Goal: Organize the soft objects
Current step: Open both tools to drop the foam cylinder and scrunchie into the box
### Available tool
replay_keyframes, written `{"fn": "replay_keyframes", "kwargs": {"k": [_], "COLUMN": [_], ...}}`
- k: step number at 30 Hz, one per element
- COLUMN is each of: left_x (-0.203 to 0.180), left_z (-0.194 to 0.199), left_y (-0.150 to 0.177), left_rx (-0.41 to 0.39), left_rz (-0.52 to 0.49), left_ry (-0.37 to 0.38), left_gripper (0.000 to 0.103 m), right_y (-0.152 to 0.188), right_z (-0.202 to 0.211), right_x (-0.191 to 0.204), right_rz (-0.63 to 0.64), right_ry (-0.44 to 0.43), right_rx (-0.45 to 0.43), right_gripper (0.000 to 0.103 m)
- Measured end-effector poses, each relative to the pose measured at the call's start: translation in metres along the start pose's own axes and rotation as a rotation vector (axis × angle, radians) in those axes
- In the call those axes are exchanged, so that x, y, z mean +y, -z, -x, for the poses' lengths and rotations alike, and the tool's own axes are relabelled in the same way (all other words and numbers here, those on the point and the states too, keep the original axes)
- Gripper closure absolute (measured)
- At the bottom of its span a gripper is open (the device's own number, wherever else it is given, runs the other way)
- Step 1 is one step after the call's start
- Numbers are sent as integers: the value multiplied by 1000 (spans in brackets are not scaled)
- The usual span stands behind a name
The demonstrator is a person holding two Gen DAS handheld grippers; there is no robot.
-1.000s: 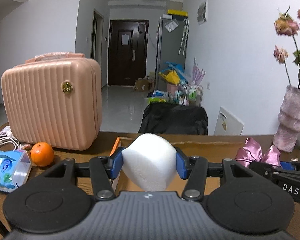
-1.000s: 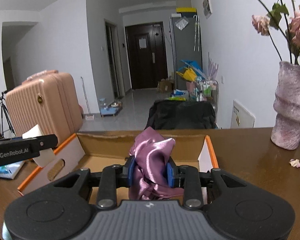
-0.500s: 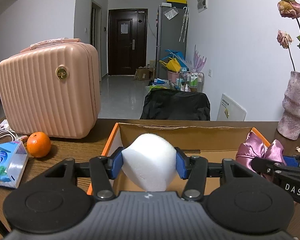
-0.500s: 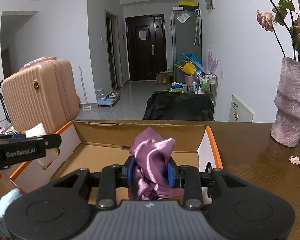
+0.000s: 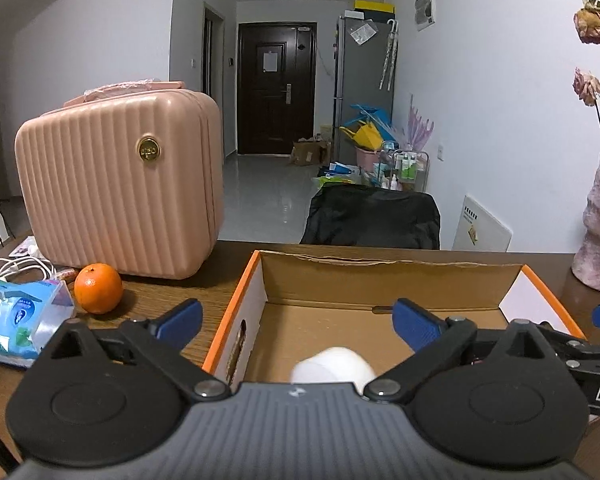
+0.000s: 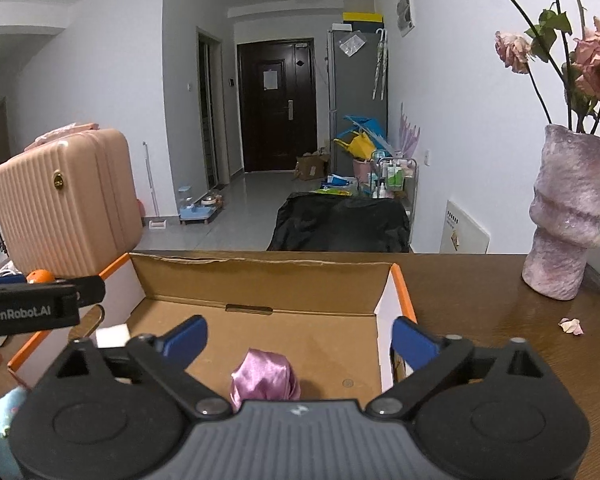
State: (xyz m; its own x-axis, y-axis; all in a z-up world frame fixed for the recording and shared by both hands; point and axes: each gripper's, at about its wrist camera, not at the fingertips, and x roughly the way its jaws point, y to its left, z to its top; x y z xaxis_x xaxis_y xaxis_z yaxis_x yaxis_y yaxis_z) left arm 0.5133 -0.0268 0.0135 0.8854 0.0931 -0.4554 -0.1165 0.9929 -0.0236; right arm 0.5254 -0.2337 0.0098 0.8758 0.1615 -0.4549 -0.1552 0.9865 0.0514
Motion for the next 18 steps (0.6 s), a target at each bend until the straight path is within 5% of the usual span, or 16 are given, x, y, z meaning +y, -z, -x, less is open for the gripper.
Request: {"fn": "replay_keyframes", "kwargs": {"k": [18], "left_x": [6], "left_z": [13], "left_y": [-4], "left_rx": [-37], "left_rz": [23], "left_ry": [-10], "left_gripper": [0], "right_y": [-1], "right_z": [10], "right_x": [-2], "right_rz": [-14], "right_ry": [22], "right_rx": [-15], "right_gripper": [0]}}
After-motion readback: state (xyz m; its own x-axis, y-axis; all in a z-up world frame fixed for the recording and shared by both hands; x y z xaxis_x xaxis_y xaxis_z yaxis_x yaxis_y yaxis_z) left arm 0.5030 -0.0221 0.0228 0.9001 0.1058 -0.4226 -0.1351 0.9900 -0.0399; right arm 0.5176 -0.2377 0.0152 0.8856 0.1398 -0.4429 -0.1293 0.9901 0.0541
